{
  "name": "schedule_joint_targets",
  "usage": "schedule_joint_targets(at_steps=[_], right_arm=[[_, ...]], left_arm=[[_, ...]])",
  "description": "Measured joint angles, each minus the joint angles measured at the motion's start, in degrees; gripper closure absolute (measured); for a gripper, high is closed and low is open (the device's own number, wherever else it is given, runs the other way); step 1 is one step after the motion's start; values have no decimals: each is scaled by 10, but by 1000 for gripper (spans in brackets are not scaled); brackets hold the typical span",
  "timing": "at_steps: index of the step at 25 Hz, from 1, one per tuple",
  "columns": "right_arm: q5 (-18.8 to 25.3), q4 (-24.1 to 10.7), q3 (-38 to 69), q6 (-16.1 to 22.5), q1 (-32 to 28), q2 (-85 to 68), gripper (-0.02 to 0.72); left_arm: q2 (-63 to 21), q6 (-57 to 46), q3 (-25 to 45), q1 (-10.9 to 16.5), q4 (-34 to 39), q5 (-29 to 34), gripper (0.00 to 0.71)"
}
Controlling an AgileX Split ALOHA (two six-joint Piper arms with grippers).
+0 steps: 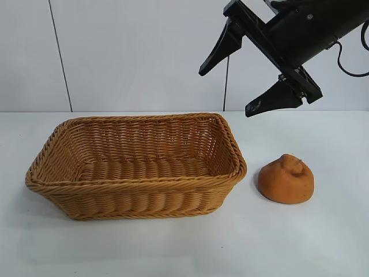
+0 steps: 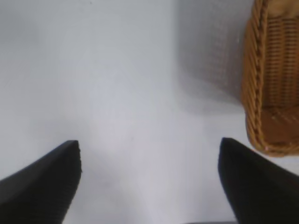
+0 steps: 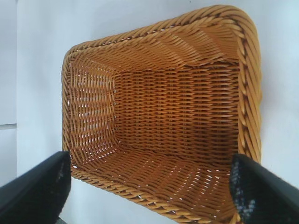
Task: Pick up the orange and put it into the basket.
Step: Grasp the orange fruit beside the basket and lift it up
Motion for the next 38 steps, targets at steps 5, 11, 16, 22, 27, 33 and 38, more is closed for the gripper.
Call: schedule_joint_targets(at_steps=[5,11,16,22,27,33,38], right_arm=[[0,0,0,0,0,0,73],[0,0,0,0,0,0,73],[0,0,0,0,0,0,73],[0,0,0,0,0,0,73],[9,-13,-6,0,0,0,73],[26,-120,-57,56,0,0,73],[54,-253,-91,159,0,0,73]], left_arm=[[-162,3,136,0,5,1,133],[-344,4,279,0,5,-39,133],[-487,3,371,0,5,-71,133],[-617,3,423,0,5,-80,133],[-678,3,425,0,5,-82,133],[-779,1,426,0,4,-85,133],[-842,0,427,0,4,-85,133]])
